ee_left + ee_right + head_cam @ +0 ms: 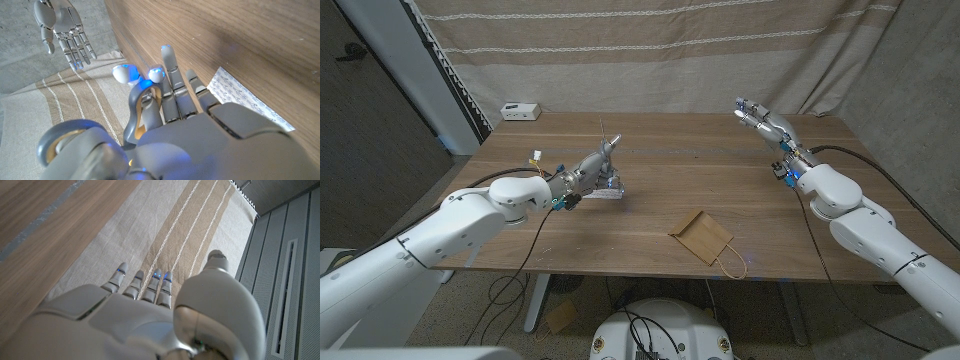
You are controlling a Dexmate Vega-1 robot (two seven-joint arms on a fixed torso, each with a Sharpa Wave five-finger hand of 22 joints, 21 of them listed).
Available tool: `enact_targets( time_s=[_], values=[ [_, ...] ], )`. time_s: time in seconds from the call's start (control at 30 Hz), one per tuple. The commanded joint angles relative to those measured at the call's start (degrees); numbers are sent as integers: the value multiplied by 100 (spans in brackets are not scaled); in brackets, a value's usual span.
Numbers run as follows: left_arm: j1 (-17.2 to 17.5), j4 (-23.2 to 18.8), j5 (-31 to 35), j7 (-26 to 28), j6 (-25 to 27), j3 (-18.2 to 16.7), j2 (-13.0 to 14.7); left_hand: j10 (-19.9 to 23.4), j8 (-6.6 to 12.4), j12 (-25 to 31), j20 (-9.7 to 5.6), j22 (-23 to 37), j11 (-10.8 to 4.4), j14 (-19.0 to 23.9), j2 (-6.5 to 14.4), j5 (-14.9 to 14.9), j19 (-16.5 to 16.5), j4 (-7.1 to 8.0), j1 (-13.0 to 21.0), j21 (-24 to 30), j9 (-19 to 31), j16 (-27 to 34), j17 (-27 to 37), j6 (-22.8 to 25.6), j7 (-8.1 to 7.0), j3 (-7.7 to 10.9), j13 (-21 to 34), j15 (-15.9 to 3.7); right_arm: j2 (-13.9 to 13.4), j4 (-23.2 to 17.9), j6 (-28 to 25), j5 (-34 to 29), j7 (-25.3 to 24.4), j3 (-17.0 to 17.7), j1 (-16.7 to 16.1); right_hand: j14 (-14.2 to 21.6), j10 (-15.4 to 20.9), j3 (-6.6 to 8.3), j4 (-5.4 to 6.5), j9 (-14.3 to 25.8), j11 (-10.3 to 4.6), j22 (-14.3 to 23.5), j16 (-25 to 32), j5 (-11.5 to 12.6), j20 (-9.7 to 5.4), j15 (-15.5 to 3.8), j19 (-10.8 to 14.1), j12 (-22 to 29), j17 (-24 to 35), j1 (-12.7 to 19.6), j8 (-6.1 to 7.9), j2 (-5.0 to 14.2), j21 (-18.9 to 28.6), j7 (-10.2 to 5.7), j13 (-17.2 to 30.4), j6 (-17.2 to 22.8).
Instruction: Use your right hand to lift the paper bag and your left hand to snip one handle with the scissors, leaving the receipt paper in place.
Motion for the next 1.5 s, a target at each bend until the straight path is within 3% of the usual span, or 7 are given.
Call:
enact_targets(
  time_s=[0.03,0.43,0.83,0.93,1.1,1.2,1.5],
  values=[
    [-132,89,4,-167,45,123,-22,30,717,29,9,34,-41,7,-20,28,61,-301,50,-35,23,52,-33,483,472,-350,44,-194,-306,-270,-246,-439,-68,-113,-95,35,88,-22,-34,-4,-49,25,20,40,24,-271,17,39,-8,92,54,5,-30,3,12,37],
    [-259,207,39,-293,32,200,-68,48,723,1,-3,46,-21,-29,-13,46,68,-286,59,-76,12,116,-44,480,473,-348,7,-203,-668,-607,-645,-727,36,-211,-132,26,136,-28,-56,-32,-39,20,10,73,17,-281,1,57,-34,127,65,17,-69,-7,8,50],
    [-335,244,-10,-416,99,251,-77,50,740,11,-16,59,-26,-47,-9,69,86,-272,61,-112,26,168,-87,467,472,-347,36,-224,-786,-713,-807,-534,235,-203,-187,31,194,-12,-80,-59,-105,17,7,111,15,-287,1,78,-58,180,86,67,-102,-5,5,86],
    [-316,210,-34,-407,66,228,-86,80,718,-16,-21,63,-28,-39,-6,78,83,-268,62,-126,9,165,-139,427,472,-346,-16,-223,-874,-781,-876,-659,245,-252,-185,30,199,22,-131,-97,-167,16,4,155,5,-291,9,73,-87,283,-25,127,-137,48,0,-228],
    [-352,198,-32,-409,101,254,-99,84,751,8,-32,76,-20,-38,-5,89,97,-262,59,-134,35,208,-131,455,471,-346,24,-223,-935,-834,-904,-719,265,-285,-202,7,227,24,-144,-116,-197,16,-6,169,-7,-302,-5,80,-98,306,-41,135,-157,39,-2,-291],
    [-341,169,-47,-392,106,242,-94,78,771,28,-30,78,-21,-33,-3,94,95,-260,59,-144,53,215,-153,473,471,-345,60,-222,-948,-871,-932,-713,233,-271,-237,8,236,40,-187,-206,-262,19,4,228,-29,-316,18,64,-127,394,-169,190,-205,157,-10,-809],
    [-273,109,-47,-277,118,223,-80,88,763,36,-34,84,-25,-20,0,108,110,-253,54,-161,26,265,-154,482,471,-344,73,-222,-1092,-986,-948,-851,228,-273,-352,15,298,59,-210,-251,-312,20,13,251,-46,-340,36,78,-139,445,-119,228,-223,170,-13,-795]
  ],
)
